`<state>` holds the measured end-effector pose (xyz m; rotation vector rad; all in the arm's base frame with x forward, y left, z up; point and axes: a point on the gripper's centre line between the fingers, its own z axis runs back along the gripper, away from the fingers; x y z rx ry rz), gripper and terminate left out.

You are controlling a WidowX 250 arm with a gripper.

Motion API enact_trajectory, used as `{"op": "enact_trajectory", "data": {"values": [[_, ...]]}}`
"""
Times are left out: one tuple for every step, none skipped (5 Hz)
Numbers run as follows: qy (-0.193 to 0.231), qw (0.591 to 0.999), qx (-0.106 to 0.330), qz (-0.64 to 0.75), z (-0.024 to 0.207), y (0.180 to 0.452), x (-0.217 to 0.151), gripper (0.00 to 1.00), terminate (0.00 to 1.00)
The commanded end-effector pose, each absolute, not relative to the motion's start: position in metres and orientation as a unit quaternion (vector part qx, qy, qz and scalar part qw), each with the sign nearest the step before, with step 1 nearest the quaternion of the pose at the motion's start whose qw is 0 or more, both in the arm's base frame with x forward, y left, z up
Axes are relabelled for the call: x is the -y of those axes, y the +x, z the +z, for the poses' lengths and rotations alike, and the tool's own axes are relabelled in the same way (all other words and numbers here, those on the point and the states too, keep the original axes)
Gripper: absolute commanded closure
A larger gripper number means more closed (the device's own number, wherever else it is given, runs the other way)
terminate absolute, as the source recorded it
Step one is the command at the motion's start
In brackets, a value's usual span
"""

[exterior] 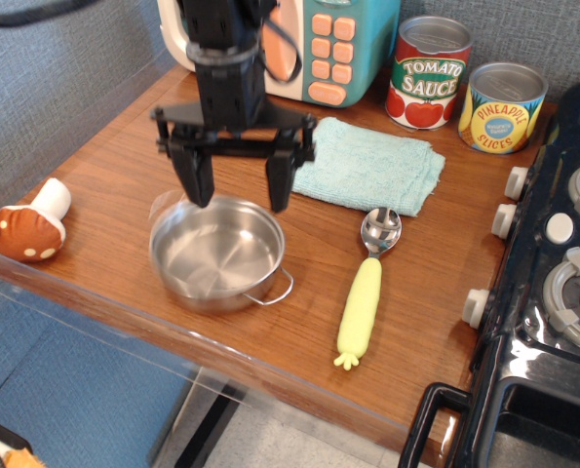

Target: Put the pot between the spoon and mushroom

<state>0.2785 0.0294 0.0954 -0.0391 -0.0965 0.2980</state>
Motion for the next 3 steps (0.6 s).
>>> {"op": "enact_trajectory", "data": {"values": [[-0.018,0.988,0.078,0.135,0.1047,0.278,-0.0303,0.0,0.0],[-0.018,0.988,0.078,0.135,0.1047,0.278,-0.0303,0.0,0.0],[-0.018,0.988,0.078,0.135,0.1047,0.278,-0.0303,0.0,1.0]]}}
